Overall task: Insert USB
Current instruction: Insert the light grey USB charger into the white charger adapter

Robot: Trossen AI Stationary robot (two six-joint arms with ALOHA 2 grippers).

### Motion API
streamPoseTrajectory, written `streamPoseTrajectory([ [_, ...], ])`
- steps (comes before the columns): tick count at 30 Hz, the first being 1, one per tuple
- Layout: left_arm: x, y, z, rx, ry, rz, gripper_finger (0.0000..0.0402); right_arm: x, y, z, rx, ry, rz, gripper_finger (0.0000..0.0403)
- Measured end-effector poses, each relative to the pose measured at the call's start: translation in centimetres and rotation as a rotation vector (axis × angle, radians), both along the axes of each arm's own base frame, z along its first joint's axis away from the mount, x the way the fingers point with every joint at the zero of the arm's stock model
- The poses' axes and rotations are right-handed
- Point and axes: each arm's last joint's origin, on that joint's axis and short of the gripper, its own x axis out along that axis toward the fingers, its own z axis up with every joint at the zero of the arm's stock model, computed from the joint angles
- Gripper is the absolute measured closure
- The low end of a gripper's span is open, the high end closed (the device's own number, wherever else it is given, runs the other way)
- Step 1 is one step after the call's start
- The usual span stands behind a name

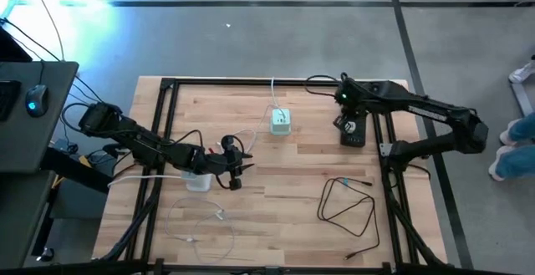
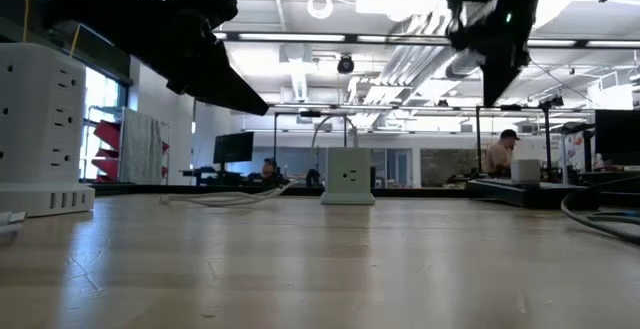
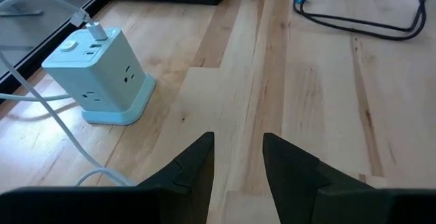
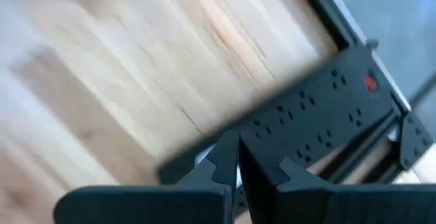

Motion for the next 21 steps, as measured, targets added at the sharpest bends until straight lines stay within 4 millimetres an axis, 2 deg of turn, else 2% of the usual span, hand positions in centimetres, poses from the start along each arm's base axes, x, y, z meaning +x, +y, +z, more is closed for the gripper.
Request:
streamPoseTrajectory([
  [7,0.0,-0.4,0.1,-0.003,-0.010,-0.015,0.0298,2.2,7.3,-0.6,-0.011,-0.121,0.083,0.0403],
  [15,0.0,-0.6,0.6,-0.027,-0.033,-0.013,0.0298,4.8,15.3,-2.0,0.062,-0.320,0.178,0.0403],
  [21,1.4,-1.3,3.0,0.020,-0.046,-0.055,0.0298,7.3,19.1,-4.2,-0.008,-0.402,0.261,0.0403],
])
